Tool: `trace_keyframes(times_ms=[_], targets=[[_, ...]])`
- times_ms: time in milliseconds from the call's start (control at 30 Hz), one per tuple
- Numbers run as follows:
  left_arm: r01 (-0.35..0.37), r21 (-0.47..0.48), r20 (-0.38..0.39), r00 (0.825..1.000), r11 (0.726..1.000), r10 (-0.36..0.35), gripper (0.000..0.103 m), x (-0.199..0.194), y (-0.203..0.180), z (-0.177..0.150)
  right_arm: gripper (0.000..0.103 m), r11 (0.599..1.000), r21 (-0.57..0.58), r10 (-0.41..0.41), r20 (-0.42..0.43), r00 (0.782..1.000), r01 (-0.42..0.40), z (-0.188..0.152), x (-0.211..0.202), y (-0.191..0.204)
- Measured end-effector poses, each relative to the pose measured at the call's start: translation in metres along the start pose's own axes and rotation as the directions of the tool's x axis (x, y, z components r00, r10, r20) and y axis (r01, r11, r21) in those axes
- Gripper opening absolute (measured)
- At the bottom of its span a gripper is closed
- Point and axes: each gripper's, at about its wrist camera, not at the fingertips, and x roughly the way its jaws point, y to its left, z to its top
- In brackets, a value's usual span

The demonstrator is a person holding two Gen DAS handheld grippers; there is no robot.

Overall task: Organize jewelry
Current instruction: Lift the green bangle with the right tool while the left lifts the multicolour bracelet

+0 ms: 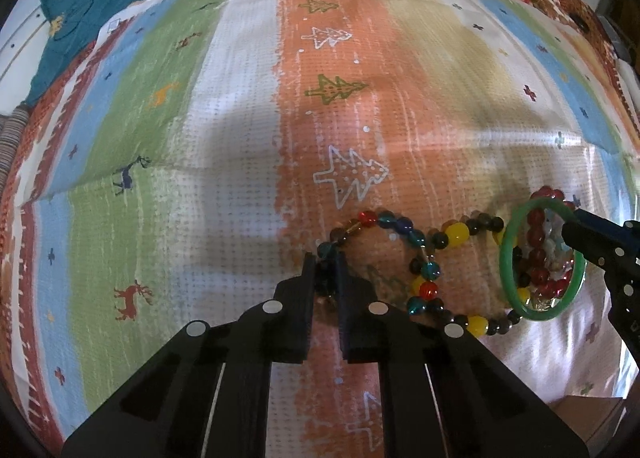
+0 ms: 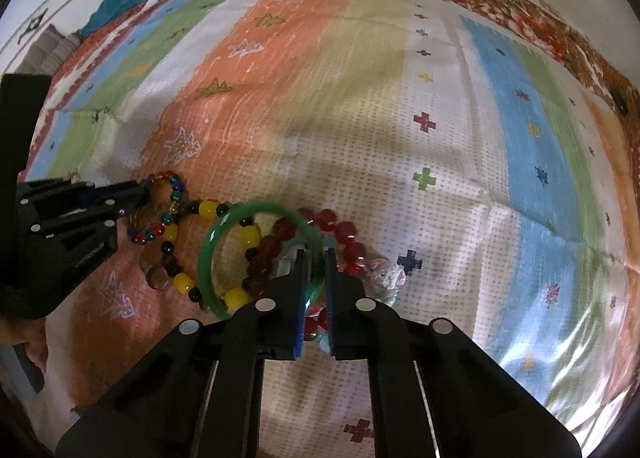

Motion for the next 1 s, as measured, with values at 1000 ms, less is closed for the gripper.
trace_keyframes(times_ms=[1000], targets=[[0.070, -0.023, 0.092, 0.993, 0.997, -0.068, 0.009, -0.093, -0.019, -0.013, 0.008, 0.999, 0.021, -0.027, 0.128, 0.991, 0.025, -0.031, -0.073, -0.013]])
